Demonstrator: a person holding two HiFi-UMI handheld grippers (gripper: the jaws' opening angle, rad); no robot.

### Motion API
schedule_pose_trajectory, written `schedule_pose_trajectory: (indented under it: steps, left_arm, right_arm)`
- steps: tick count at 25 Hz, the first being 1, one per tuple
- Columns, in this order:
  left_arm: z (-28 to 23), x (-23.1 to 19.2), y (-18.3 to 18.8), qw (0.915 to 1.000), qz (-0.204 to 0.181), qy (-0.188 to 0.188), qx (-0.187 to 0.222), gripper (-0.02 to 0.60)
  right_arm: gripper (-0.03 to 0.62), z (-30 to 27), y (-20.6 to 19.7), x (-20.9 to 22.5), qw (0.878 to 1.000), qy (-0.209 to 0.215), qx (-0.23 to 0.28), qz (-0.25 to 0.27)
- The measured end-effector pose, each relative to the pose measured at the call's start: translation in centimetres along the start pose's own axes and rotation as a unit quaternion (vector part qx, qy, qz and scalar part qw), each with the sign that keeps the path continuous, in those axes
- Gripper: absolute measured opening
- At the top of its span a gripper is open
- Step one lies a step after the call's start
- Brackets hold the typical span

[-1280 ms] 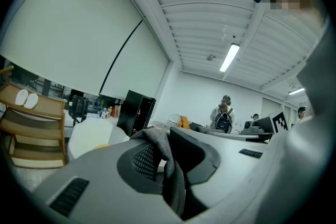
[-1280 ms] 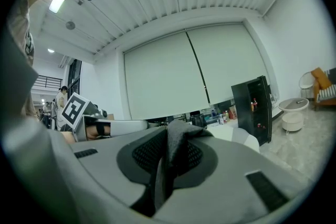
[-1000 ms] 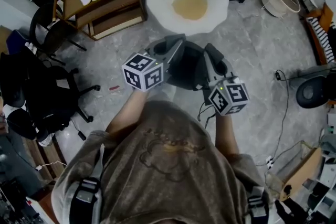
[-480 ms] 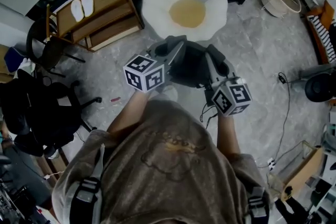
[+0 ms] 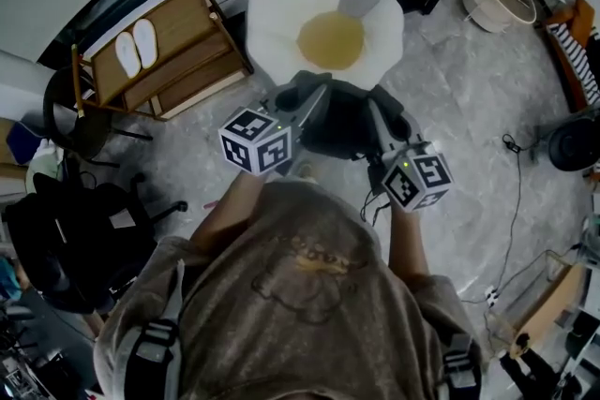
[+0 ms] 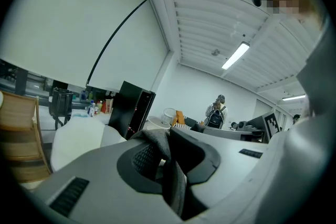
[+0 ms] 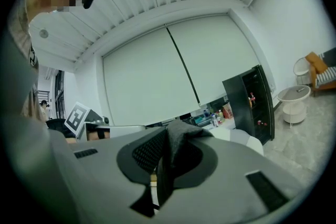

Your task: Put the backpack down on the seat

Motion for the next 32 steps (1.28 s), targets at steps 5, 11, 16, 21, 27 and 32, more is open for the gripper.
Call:
schedule_pose_trajectory:
  steps: [5, 11, 16, 21, 27, 32]
  left_arm:
    - [-2.2, -2.4, 1.0, 1.0, 0.0, -0.002, -0.002, 0.044]
    - [-5.3, -4.8, 2.6, 1.0, 0.001, 0.007, 0.0, 0.044]
    - [-8.2, -6.8, 3.7, 0.9998, 0.003, 0.018, 0.008, 0.044]
    - [-11.6, -8.9, 4.8, 0.9992, 0.003, 0.036, 0.018, 0.044]
    - [-15.6, -11.4, 5.9, 0.9982, 0.007, 0.055, 0.021, 0.044]
    - [-19.3, -13.3, 7.1, 0.9973, 0.005, 0.07, 0.022, 0.044]
  right_arm:
    - [0.038, -2.9, 0.5, 1.8, 1.0, 0.002, 0.0, -0.004]
    - [0.038, -6.3, 1.9, 4.4, 1.0, 0.01, -0.004, -0.001]
    - [0.038, -8.9, 3.1, 7.0, 0.999, 0.029, -0.013, 0.003]
    - [0.038, -12.0, 4.4, 10.1, 0.998, 0.059, -0.025, 0.003]
    - [0.038, -16.0, 5.7, 13.7, 0.995, 0.087, -0.04, -0.001]
    - [0.038, -19.2, 7.0, 16.9, 0.994, 0.102, -0.048, 0.004]
Point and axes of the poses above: the fingertips, and each gripper's own axes: z backward along the fingers, x to its right, y out of its top, the point moved 2 cm from there along z, backward along the fingers, and after that the axes turned 6 degrees about x, right-handed, at the moved point
